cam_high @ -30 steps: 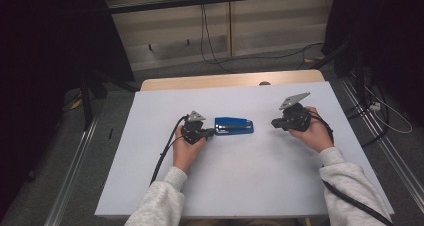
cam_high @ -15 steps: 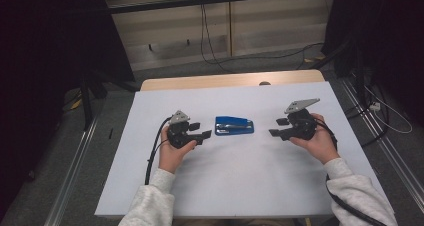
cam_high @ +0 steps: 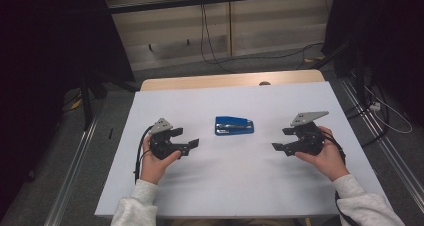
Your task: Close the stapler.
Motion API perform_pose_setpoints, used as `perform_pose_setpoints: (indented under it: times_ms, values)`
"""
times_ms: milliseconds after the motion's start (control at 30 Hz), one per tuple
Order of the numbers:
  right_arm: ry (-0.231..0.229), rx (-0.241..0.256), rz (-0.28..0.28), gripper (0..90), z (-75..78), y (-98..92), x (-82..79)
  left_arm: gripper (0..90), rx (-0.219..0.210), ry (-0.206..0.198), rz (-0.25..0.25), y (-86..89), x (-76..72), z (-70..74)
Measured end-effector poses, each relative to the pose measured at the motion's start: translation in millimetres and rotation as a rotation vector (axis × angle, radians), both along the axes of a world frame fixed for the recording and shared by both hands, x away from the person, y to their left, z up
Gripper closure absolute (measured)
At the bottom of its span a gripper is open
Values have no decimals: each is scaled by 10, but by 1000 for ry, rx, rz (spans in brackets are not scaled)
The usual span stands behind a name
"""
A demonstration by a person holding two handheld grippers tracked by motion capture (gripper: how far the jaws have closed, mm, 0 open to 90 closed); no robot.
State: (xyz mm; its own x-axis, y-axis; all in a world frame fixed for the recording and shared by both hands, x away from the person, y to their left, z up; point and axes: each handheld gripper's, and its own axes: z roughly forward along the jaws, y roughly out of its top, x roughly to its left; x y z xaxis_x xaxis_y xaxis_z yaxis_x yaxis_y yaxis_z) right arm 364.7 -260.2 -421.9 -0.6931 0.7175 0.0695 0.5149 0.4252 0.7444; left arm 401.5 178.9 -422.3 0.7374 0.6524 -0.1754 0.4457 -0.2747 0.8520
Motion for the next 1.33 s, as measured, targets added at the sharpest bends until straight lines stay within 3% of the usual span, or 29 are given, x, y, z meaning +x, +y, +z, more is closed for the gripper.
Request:
perform_pose_setpoints:
  times_ms: [333,633,967,1167,1333]
  values:
    - [2,-4,-2,238,4,-5,-226,129,0,-16,28,248,-147,12]
    - [11,-63,25,216,-21,57,-346,110,-2,-20,35,430,-295,2]
    - [19,-44,17,206,-19,-19,-476,96,-8,-27,47,582,-443,-1]
    - [19,-43,17,204,-13,-50,-519,96,11,-26,49,637,-526,-9]
    - [15,-42,15,204,-13,-56,-517,96,13,-24,48,660,-533,-32]
